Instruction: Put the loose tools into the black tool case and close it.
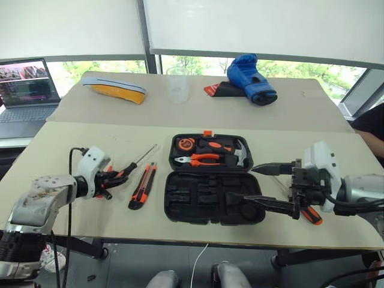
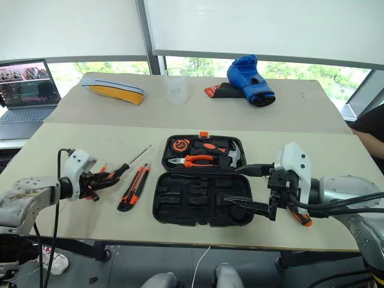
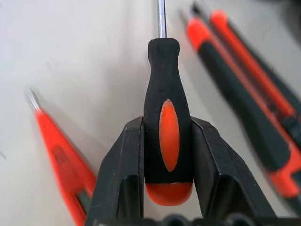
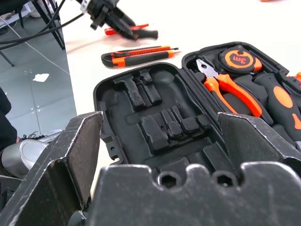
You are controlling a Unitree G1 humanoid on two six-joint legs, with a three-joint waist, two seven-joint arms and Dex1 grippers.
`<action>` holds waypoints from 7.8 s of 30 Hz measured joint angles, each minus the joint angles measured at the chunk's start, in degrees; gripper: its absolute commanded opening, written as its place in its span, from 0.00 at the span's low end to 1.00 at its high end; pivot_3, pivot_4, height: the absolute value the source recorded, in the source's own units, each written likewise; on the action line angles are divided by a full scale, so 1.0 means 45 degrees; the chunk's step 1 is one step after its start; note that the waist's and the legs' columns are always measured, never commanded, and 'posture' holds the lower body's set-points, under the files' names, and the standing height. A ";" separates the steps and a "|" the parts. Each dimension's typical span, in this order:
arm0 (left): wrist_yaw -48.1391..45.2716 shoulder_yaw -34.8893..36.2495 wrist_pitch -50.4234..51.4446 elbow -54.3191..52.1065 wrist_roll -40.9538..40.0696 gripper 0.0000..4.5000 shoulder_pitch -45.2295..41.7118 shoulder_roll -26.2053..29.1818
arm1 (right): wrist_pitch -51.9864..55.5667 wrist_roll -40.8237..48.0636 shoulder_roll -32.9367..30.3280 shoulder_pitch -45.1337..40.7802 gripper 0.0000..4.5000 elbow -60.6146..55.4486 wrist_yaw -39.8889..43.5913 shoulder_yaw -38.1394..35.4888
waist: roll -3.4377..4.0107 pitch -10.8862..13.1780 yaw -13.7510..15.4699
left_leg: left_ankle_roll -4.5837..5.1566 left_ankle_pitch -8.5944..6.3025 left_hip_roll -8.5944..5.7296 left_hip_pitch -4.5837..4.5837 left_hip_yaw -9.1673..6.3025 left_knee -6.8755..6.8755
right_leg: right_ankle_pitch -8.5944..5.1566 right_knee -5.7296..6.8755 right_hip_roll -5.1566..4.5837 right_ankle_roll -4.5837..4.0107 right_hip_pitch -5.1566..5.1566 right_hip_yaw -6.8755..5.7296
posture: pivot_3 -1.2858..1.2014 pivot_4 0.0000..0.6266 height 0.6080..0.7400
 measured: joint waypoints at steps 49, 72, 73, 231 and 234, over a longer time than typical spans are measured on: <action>-0.5730 -0.6272 -0.6963 0.4586 0.4803 0.19 -0.5789 -0.3994 | 0.0022 -0.0254 0.0381 0.1478 1.00 -0.0520 -0.1351 -0.0457 | -0.0011 0.0006 -0.0010 | 0.0126 0.0102 -0.0051 -0.0152 0.0012 0.0130 | 0.0205 -0.0050 -0.0006 0.0079 -0.0050 0.0068 | 0.52 0.24 0.93; -0.6032 -0.5800 -0.6266 0.4155 0.4159 0.02 -0.6302 -0.4872 | 0.0019 -0.0219 0.0712 0.1998 1.00 -0.0898 -0.1596 -0.0791 | -0.0012 0.0007 -0.0009 | 0.0135 0.0108 -0.0064 -0.0149 0.0019 0.0137 | 0.0210 -0.0043 -0.0006 0.0087 -0.0050 0.0091 | 0.52 0.24 0.93; -0.5965 -0.5884 -0.6279 0.4342 0.4220 0.02 -0.6296 -0.4986 | 0.0019 -0.0225 0.0717 0.2027 1.00 -0.0918 -0.1623 -0.0791 | -0.0013 0.0007 -0.0001 | 0.0139 0.0109 -0.0069 -0.0150 0.0019 0.0138 | 0.0211 -0.0042 -0.0005 0.0088 -0.0050 0.0091 | 0.52 0.24 0.93; -0.6681 -0.1862 -0.0520 -0.2230 -0.2563 1.00 -0.2160 -0.0516 | -0.5477 -0.8481 0.4064 -0.6084 0.01 0.8009 0.3130 0.6826 | 0.0006 0.0074 -0.0331 | 0.0132 0.0194 -0.0098 -0.0155 0.0023 0.0101 | 0.0372 -0.0119 0.0001 0.0081 -0.0094 0.0133 | 0.52 0.24 0.93; -0.6678 -0.1861 -0.0631 -0.2228 -0.2534 1.00 -0.2164 -0.0516 | -0.5440 -0.8958 0.4066 -0.6149 0.01 0.8298 0.3113 0.7218 | 0.0007 0.0074 -0.0342 | 0.0131 0.0195 -0.0098 -0.0154 0.0023 0.0101 | 0.0372 -0.0119 0.0002 0.0081 -0.0096 0.0132 | 0.52 0.24 0.93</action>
